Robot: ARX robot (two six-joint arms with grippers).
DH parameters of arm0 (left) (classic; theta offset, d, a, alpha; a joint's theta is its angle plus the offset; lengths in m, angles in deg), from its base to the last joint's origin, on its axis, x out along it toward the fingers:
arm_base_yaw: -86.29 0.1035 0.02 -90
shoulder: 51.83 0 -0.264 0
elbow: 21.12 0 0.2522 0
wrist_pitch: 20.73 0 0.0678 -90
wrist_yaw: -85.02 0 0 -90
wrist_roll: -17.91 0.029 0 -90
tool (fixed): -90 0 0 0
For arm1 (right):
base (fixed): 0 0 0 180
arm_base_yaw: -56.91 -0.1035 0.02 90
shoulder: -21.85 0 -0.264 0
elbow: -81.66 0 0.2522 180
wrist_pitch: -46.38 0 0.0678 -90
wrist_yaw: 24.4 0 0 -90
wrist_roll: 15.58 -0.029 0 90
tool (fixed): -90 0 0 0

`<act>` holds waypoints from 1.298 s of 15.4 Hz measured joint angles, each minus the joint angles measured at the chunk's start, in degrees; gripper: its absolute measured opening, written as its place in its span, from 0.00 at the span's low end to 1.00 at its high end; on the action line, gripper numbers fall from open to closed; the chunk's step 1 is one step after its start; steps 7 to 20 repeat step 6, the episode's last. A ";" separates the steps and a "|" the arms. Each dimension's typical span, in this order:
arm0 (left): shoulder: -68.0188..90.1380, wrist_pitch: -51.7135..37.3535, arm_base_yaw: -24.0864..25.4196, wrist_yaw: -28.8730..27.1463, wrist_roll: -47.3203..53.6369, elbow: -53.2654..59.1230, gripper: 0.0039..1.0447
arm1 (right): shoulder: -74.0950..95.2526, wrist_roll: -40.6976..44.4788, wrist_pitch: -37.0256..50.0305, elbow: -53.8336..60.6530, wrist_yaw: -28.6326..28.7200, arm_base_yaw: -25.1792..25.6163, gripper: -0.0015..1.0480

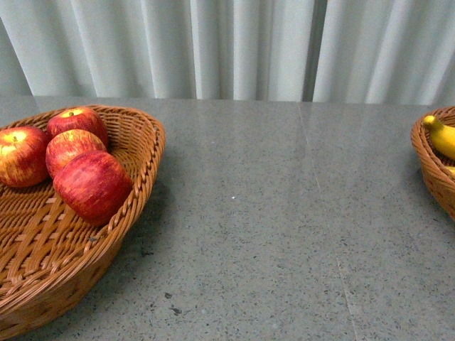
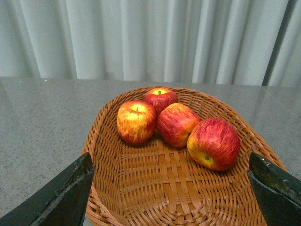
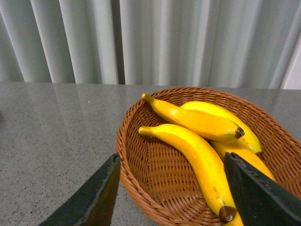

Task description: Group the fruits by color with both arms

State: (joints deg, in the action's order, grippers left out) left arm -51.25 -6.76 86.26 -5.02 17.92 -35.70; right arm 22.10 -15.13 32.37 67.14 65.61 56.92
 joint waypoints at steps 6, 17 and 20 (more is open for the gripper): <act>0.00 0.00 0.00 0.00 0.00 0.00 0.94 | 0.00 -0.02 0.00 0.00 0.00 0.00 0.94; 0.00 0.00 0.00 0.00 0.00 0.00 0.94 | 0.00 -0.02 0.00 0.00 0.00 0.00 0.94; 0.00 0.00 0.00 0.00 0.00 0.00 0.94 | 0.00 -0.02 0.00 0.00 0.00 0.00 0.94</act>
